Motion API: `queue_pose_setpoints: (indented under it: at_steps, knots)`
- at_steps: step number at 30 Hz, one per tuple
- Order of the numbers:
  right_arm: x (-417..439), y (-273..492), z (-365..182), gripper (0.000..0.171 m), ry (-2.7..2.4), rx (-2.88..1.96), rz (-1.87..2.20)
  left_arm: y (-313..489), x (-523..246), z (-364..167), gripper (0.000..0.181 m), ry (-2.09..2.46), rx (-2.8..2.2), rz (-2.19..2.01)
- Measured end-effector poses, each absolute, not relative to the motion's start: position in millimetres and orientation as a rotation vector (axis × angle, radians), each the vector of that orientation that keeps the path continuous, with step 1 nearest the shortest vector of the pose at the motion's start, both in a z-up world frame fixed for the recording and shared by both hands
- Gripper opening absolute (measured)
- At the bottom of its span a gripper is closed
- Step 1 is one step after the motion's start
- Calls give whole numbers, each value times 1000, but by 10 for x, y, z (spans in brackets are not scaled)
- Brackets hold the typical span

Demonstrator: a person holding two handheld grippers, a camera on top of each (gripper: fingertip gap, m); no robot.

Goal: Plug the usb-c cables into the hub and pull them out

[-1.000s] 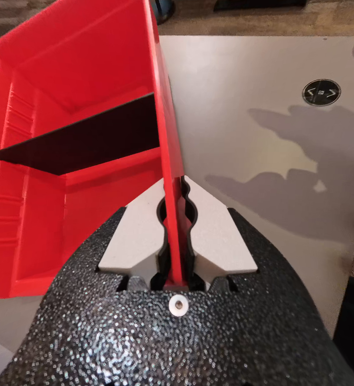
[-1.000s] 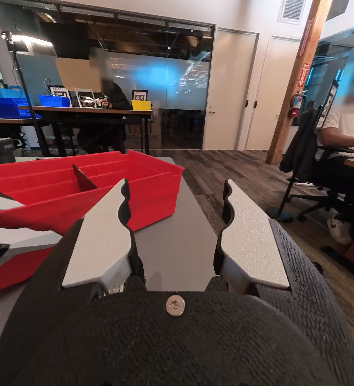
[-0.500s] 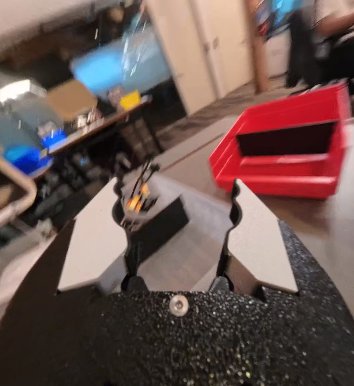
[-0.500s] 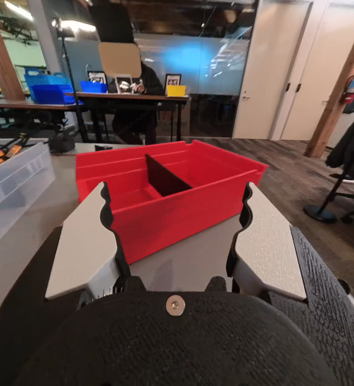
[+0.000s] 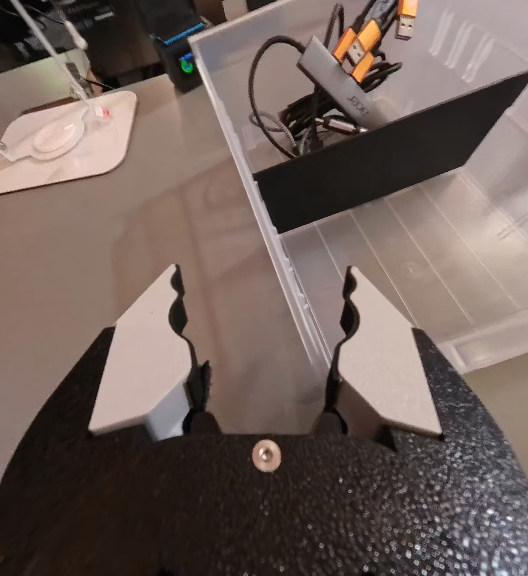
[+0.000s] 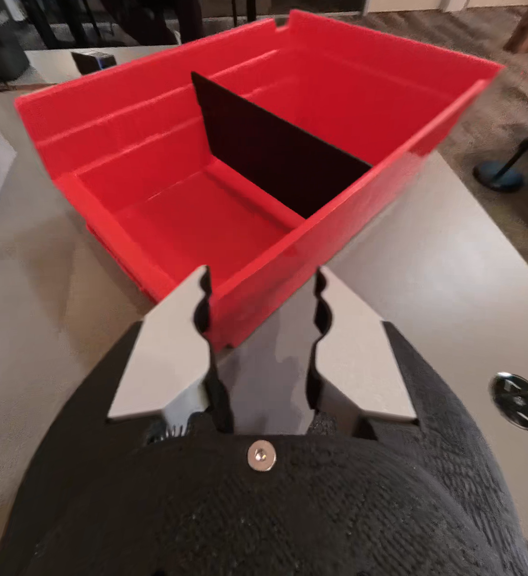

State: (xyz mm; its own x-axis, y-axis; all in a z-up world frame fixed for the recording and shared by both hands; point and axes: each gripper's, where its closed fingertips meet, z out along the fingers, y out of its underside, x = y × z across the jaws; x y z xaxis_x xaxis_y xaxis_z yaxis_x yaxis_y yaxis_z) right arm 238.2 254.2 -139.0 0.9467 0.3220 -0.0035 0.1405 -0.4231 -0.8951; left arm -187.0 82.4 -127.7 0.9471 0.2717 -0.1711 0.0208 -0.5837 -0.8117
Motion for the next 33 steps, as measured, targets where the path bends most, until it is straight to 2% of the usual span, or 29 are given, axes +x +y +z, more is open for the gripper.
queue_pose_setpoints:
  at_steps: [2, 3, 7, 15, 19, 20, 22, 25, 28, 31, 33]
  knots:
    - [2581, 2543, -1370, 35, -336, -2020, 172, 787, -2005, -1254, 83, -229, -2161, 399]
    - [2691, 2555, -1372, 28, -349, -2031, 141, 770, -2060, -1257, 74, -242, -2162, 403]
    - [3114, 2685, -1385, 7, -371, -2067, 77, 773, -2142, -1281, 10, -204, -2156, 350]
    - [3575, 2812, -1382, 3, -556, -2083, 173, 353, -2623, -1268, 6, -192, -2154, 282]
    - [3801, 2792, -1212, 52, -511, -2054, 138, -38, -3163, -1273, 5, -214, -2149, 253]
    - [3872, 2779, -1041, 60, -454, -2009, 115, -119, -3294, -1271, 5, -205, -2151, 249]
    - [3841, 2679, -574, 61, -394, -1851, 123, -265, -3540, -1275, 6, -154, -2176, 290]
    - [3342, 2375, 69, 60, -464, -1609, 232, -424, -3809, -1286, 21, -145, -2193, 259]
    - [2380, 2003, 412, 60, -625, -1435, 509, -570, -4048, -1099, 36, -205, -2196, 402]
    - [1160, 1649, 347, 61, -866, -1324, 742, -259, -3729, -418, 48, 110, -1993, 594]
    - [506, 1651, 97, 70, -1034, -1266, 657, 110, -3347, -276, 50, 453, -1975, 605]
